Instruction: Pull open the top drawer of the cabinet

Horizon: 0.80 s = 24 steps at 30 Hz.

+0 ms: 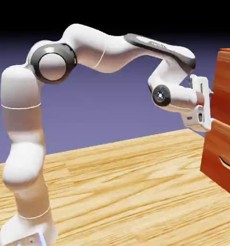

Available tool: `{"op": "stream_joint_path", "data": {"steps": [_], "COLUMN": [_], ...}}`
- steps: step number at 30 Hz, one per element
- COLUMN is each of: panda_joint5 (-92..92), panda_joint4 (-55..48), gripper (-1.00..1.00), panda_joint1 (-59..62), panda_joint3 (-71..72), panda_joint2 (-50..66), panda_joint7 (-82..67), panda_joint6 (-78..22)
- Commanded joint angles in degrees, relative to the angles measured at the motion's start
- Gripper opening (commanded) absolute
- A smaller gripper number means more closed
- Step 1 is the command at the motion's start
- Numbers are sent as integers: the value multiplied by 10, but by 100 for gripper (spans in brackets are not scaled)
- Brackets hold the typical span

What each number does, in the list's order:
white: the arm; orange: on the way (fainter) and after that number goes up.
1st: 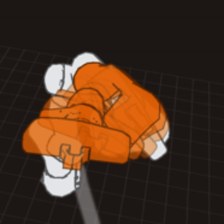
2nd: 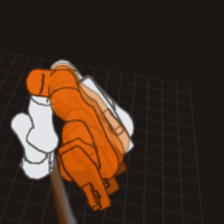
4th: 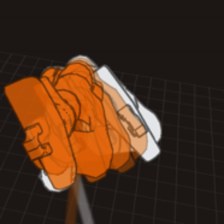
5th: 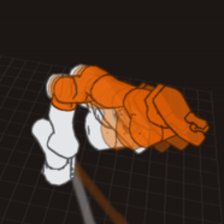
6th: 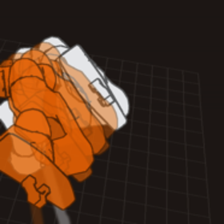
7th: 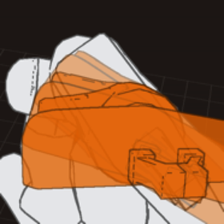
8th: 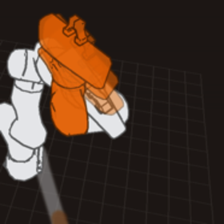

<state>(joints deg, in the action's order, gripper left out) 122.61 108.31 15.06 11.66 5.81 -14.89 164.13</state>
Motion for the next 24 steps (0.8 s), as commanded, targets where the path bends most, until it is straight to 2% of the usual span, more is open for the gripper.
{"op": "stream_joint_path", "data": {"steps": [1,16,18,24], "panda_joint5": [25,399,404,393], "panda_joint4": [-11,-171,-174,-298], "gripper": [0,0,0,0], "panda_joint1": [3,51,51,29], "panda_joint3": [2,38,38,34], "panda_joint2": [8,125,127,210], "panda_joint7": [-12,-186,-189,-193], "panda_joint6": [-2,-32,-33,12]}}
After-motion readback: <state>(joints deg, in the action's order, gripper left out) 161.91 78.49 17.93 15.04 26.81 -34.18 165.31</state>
